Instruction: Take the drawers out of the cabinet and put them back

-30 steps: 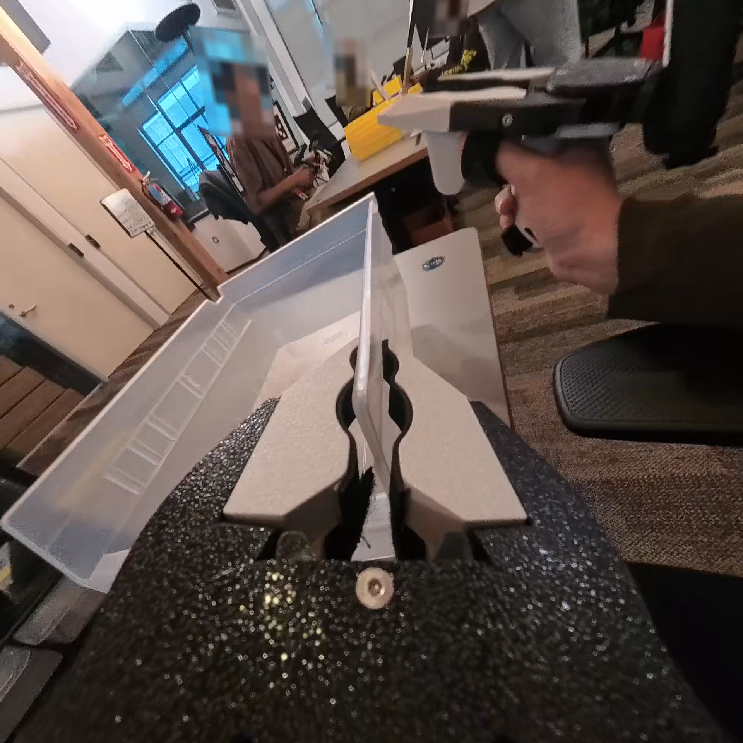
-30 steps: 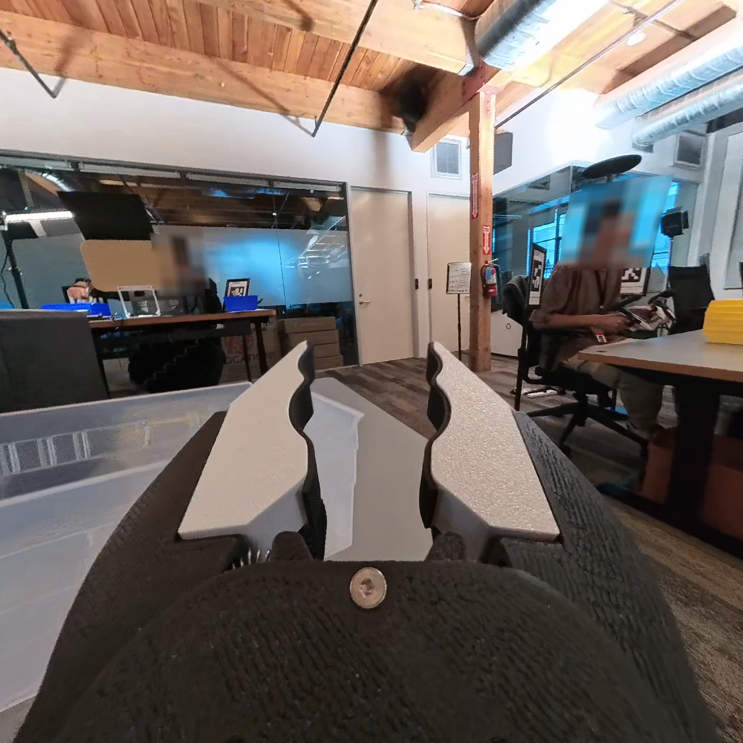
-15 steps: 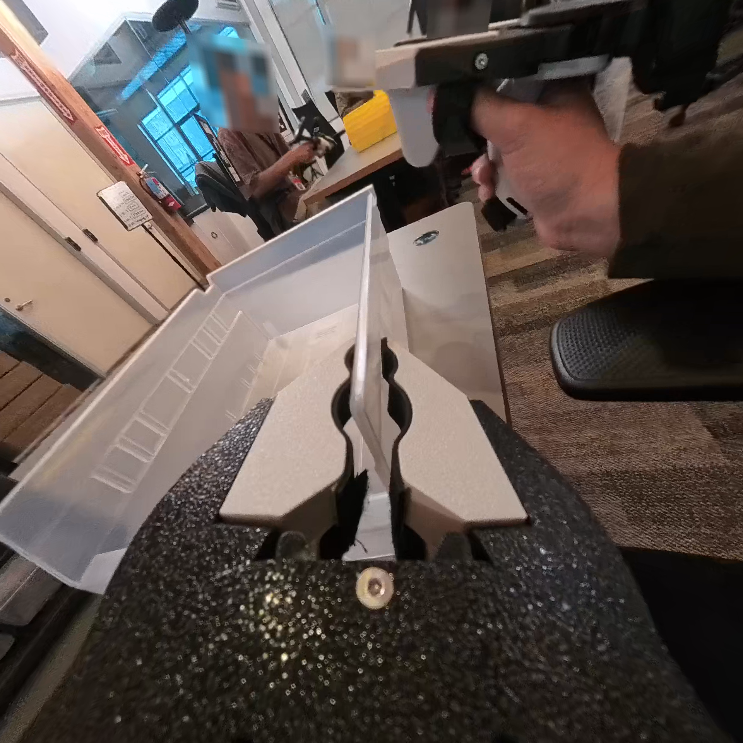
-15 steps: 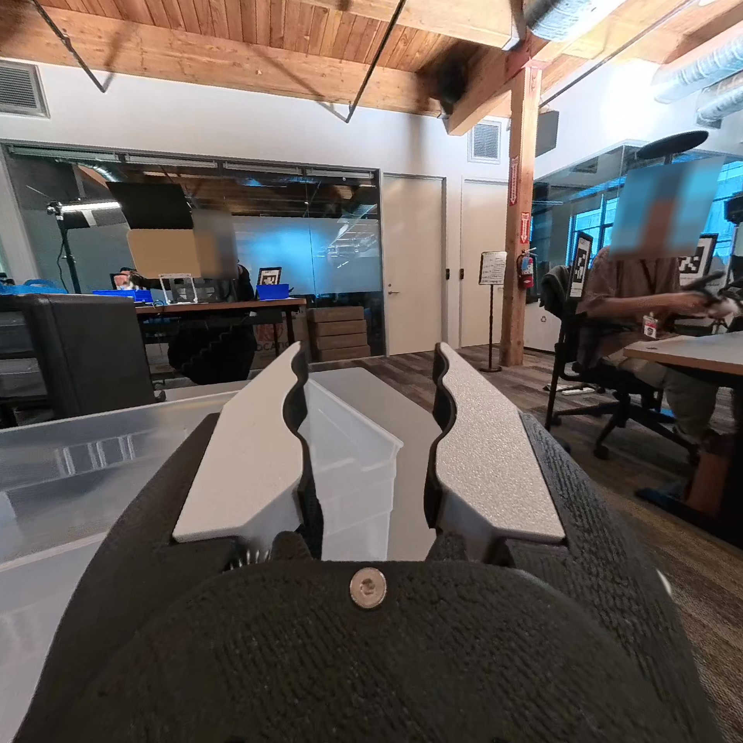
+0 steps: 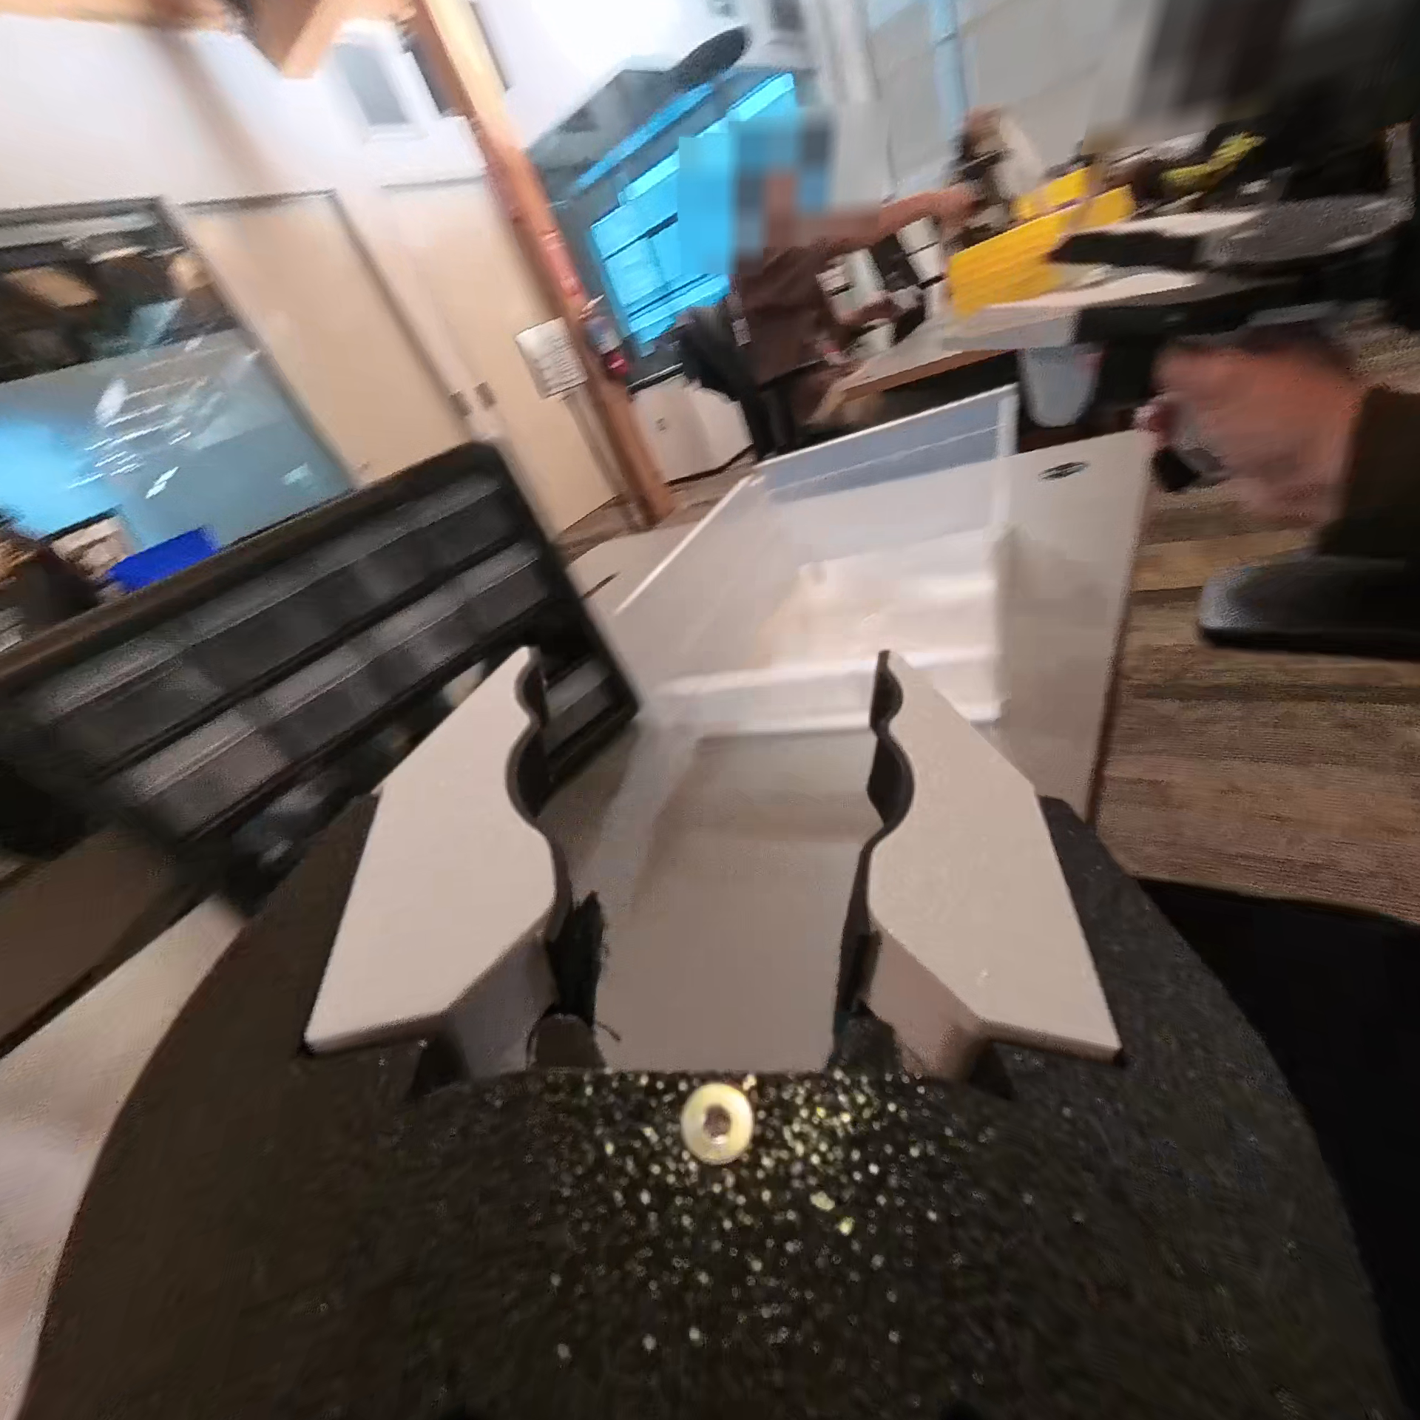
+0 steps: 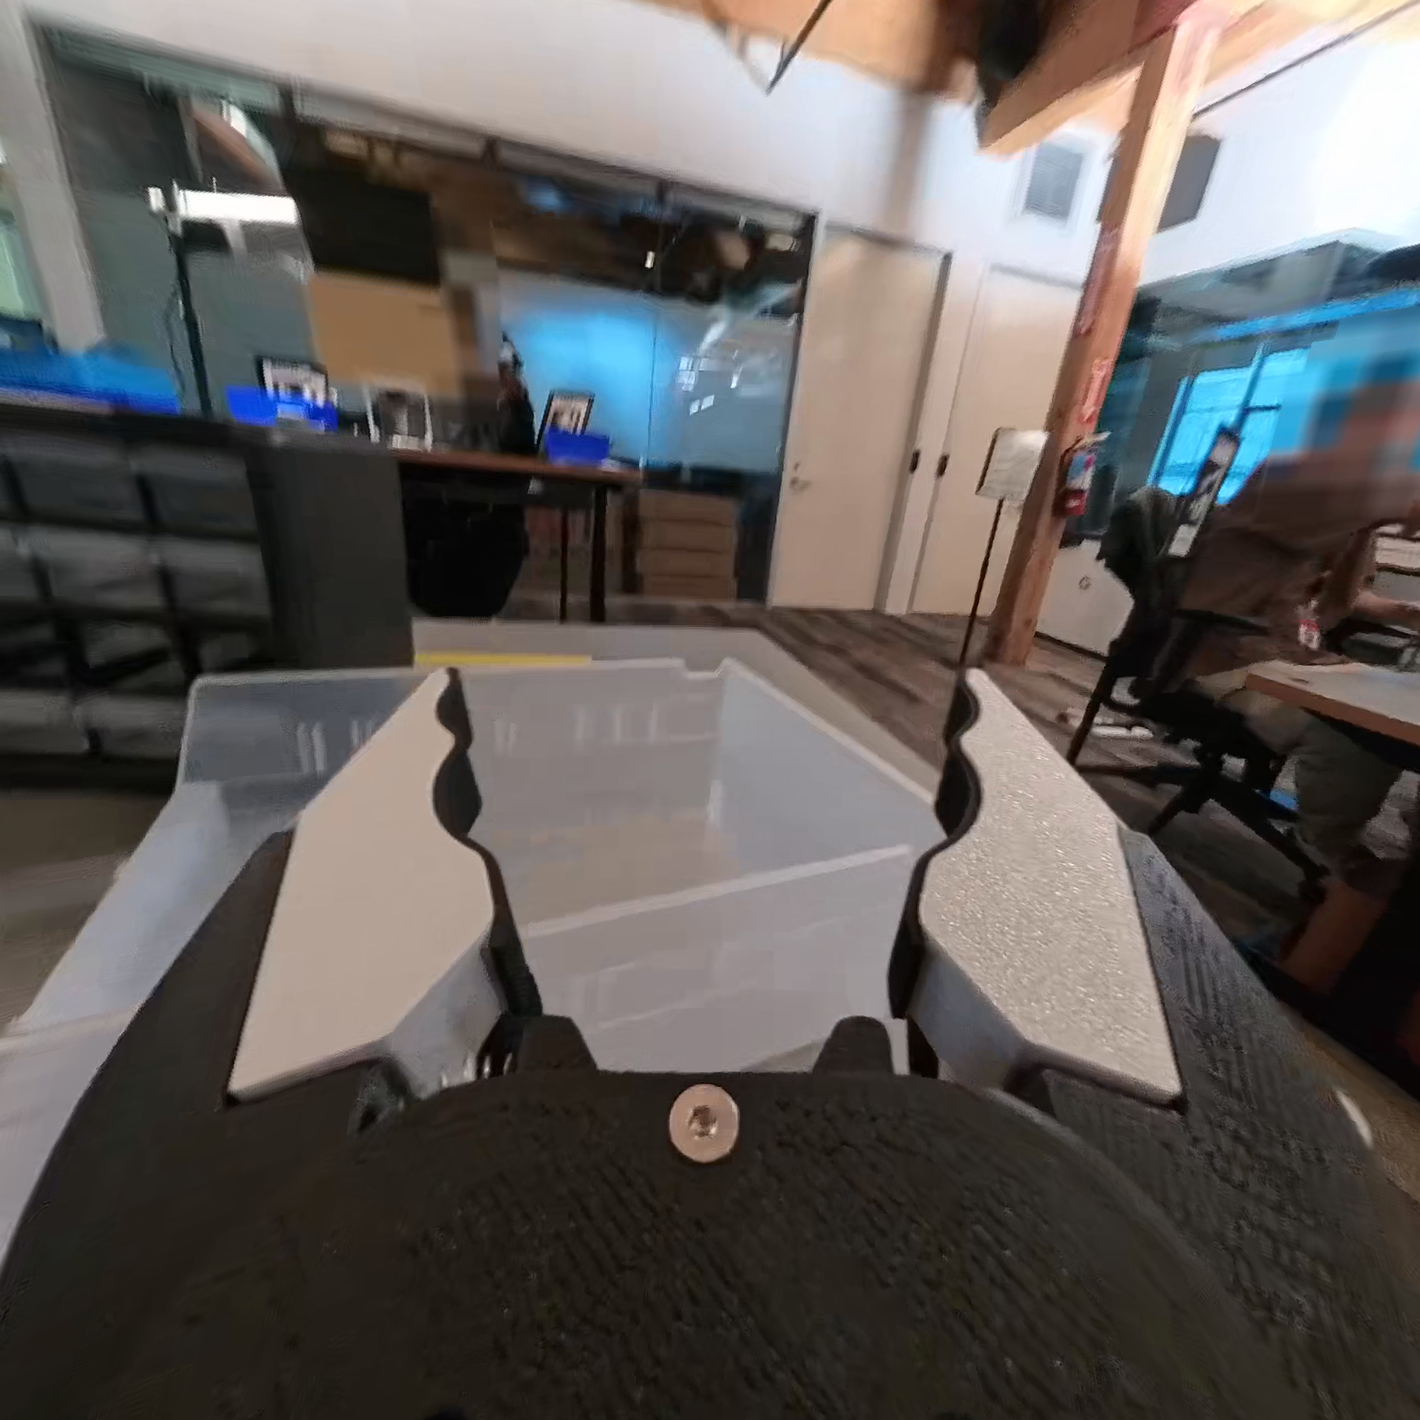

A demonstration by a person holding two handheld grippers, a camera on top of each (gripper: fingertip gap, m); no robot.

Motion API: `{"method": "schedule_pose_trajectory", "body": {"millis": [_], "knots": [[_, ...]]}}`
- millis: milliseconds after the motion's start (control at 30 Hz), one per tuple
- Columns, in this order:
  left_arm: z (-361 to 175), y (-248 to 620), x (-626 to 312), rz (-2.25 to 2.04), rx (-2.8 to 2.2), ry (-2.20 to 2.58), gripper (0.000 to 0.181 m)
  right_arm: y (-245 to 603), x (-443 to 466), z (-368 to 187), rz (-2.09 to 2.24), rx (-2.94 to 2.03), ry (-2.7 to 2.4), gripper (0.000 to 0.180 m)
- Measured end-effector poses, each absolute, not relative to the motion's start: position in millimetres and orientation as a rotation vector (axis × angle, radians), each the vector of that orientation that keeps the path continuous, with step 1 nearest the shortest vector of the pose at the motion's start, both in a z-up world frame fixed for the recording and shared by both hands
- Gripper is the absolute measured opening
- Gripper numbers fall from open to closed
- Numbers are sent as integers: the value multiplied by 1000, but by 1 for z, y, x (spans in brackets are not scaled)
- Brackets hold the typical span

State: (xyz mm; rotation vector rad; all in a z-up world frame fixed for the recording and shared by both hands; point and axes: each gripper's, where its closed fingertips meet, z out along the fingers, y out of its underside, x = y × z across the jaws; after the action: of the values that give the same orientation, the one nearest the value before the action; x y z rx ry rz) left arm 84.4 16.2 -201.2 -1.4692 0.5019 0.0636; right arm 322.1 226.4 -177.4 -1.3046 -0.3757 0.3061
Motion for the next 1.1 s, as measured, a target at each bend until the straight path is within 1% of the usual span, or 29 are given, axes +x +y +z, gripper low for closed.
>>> {"method": "schedule_pose_trajectory", "body": {"millis": [67,100,200,267,400,533,633,700,733,800,900,1000,1100], "knots": [[-200,-8,37,177,-1498,382,88,220,303,-193,279,-1386,-442,141],[-198,-20,14,239,-1501,313,89,215,295,-200,270,-1422,-467,147],[-189,-62,-49,402,-1482,83,91,197,275,-216,262,-1499,-526,157],[-193,-85,-77,449,-1475,-39,91,187,262,-229,254,-1560,-564,160],[-209,-112,-118,609,-1516,-154,94,175,236,-241,321,-1615,-604,160],[-198,-126,-135,702,-1485,-196,94,158,209,-237,366,-1595,-678,160],[-198,-137,-149,771,-1494,-222,94,157,201,-245,248,-1593,-759,160],[-201,-143,-158,768,-1503,-261,94,164,208,-257,170,-1635,-784,158],[-202,-145,-160,747,-1501,-275,91,167,213,-259,164,-1649,-775,152],[-201,-151,-165,697,-1473,-310,85,170,223,-260,208,-1660,-750,149],[-206,-161,-182,699,-1486,-387,86,177,244,-262,191,-1684,-719,140],[-214,-167,-195,685,-1513,-464,87,189,272,-263,133,-1715,-666,135],[-230,-167,-205,673,-1562,-525,84,204,299,-269,167,-1791,-576,130]]}}
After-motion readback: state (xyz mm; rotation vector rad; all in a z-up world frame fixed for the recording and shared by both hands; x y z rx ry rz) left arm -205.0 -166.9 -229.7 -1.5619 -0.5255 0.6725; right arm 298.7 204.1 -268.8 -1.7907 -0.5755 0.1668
